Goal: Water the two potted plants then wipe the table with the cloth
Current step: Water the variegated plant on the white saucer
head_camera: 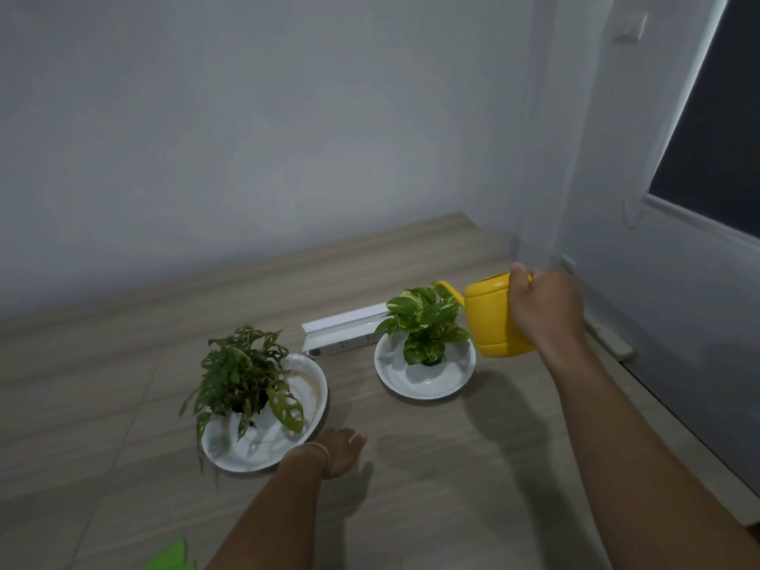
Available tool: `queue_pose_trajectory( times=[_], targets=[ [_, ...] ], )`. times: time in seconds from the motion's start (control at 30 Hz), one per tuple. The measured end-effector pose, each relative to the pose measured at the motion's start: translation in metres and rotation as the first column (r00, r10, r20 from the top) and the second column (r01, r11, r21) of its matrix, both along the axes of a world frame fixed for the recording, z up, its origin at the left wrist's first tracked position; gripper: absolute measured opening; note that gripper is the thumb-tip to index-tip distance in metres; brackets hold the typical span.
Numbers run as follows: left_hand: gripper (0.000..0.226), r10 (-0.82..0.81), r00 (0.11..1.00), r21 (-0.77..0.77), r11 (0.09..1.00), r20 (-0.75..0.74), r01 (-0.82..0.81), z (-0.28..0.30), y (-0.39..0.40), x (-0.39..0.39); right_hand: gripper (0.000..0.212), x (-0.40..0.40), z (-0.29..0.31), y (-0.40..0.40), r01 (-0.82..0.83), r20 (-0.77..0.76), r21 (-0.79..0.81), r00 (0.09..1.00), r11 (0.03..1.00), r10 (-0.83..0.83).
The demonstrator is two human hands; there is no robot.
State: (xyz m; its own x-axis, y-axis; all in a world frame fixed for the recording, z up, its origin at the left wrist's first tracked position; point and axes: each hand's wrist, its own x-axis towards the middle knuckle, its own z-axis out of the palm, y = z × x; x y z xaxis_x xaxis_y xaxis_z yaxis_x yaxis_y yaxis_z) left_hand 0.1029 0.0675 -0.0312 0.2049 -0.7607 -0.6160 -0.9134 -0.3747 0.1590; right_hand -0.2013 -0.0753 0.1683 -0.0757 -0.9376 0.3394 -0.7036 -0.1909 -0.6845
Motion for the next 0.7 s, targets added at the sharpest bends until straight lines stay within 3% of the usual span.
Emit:
queue_pose_trajectory(
  times=[0.43, 0.7],
  targets=[
    [0.069, -0.038, 0.999, 0.073, 0.997, 0.019, 0.036, 0.007, 0.012, 0.018, 0.047, 0.025, 0.000, 0.038, -0.021, -0.004, 0.040, 1.000, 0.999, 0.021],
    [0.050, -0.099, 0.995, -0.032, 0.995, -0.034, 0.098, 0.018, 0.007, 0.004, 0.053, 0.012, -0.007, 0.065, 0.009, -0.033, 0.017, 0.999, 1.000, -0.009]
  ],
)
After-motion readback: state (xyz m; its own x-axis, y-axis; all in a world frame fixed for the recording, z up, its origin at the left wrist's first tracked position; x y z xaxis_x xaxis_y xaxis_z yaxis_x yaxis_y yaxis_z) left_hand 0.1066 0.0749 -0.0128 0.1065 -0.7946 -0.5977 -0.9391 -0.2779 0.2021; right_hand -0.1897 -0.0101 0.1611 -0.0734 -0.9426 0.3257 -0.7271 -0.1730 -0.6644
